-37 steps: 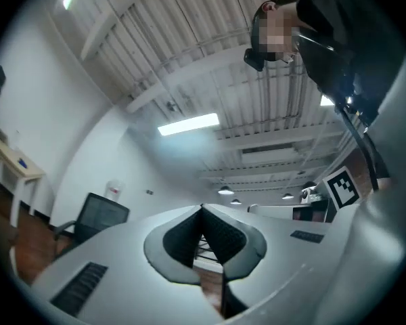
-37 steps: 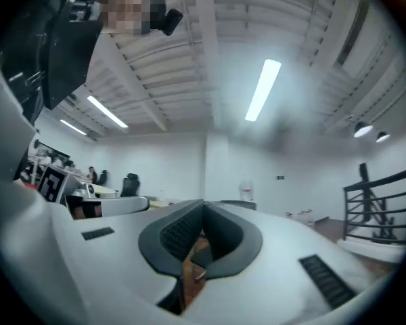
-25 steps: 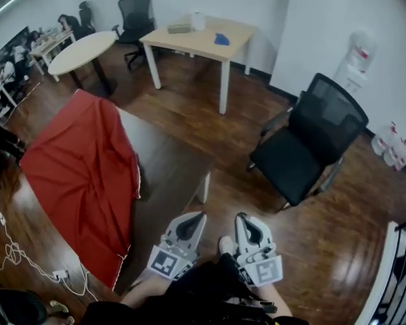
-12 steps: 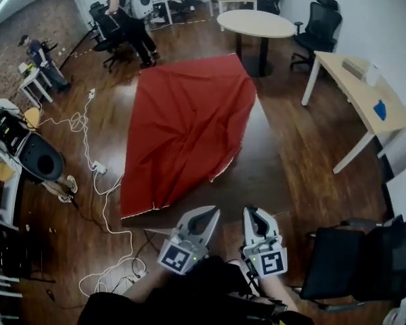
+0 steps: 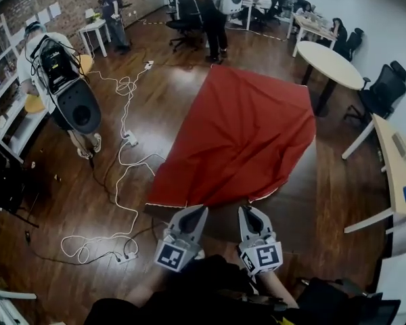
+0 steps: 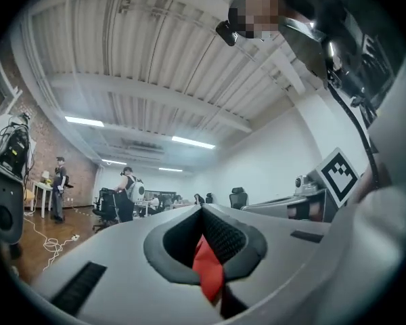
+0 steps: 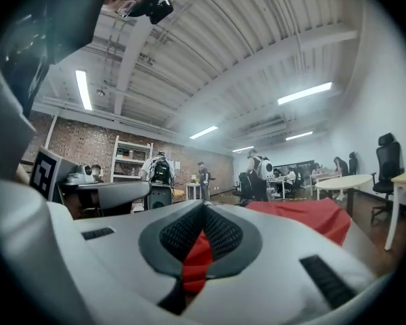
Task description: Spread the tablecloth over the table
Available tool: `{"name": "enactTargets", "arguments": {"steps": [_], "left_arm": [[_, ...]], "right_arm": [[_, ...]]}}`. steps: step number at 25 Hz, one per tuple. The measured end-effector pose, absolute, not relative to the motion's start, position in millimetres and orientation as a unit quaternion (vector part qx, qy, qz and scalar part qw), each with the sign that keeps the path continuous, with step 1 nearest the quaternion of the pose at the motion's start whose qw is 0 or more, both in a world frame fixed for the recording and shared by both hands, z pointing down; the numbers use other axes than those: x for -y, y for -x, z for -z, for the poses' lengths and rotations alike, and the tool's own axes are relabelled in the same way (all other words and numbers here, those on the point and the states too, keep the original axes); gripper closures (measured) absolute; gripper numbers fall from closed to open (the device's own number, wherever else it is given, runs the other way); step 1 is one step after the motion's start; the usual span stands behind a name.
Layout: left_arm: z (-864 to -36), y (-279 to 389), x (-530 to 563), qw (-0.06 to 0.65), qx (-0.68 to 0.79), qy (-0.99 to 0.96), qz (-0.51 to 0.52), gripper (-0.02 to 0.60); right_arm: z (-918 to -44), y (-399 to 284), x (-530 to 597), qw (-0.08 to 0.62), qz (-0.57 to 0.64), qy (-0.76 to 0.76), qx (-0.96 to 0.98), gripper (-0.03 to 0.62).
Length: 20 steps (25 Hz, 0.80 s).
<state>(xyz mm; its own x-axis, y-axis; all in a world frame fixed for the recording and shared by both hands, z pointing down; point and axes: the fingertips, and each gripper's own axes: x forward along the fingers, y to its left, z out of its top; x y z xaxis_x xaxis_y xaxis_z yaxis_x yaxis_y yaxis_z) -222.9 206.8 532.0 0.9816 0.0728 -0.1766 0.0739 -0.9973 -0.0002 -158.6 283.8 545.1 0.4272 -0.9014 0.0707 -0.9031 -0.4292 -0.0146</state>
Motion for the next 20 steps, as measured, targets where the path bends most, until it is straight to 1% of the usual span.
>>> {"name": "enactTargets", "arguments": {"steps": [2, 7, 10, 12, 13, 14, 15, 17, 20], "left_arm": [[-541, 227, -202, 0.012, -0.03, -0.996, 0.088, 0.581], [-567, 218, -178, -0.018, -0.007, -0.998, 0.056, 0.581], [-577, 209, -171, 0.005, 0.02, -0.999, 0.046, 0.581], [-582, 200, -173, 0.0, 0.038, -0.999, 0.034, 0.581], [-585, 198, -175, -0.001, 0.048, -0.998, 0.027, 0.581], [-590, 196, -178, 0.001, 0.057, -0.998, 0.018, 0.581], [-595, 195, -181, 0.004, 0.065, -0.998, 0.008, 0.581], [-602, 190, -190, 0.005, 0.075, -0.997, -0.009, 0.581], [-607, 181, -207, 0.002, 0.087, -0.996, -0.033, 0.581]], "right_arm": [[-559, 156, -276, 0.024, -0.045, -0.841, 0.539, 0.588], [-615, 125, -278, 0.05, -0.107, -0.852, 0.51, 0.588], [-645, 99, -299, 0.035, -0.165, -0.863, 0.476, 0.588], [-672, 68, -322, 0.013, -0.214, -0.876, 0.433, 0.586], [-689, 54, -334, 0.004, -0.242, -0.878, 0.412, 0.568], [-707, 44, -345, -0.001, -0.269, -0.878, 0.396, 0.517], [-722, 36, -352, -0.003, -0.29, -0.875, 0.387, 0.483], [-743, 23, -358, -0.004, -0.318, -0.866, 0.385, 0.476], [-766, 9, -356, -0.03, -0.366, -0.845, 0.389, 0.401]]}}
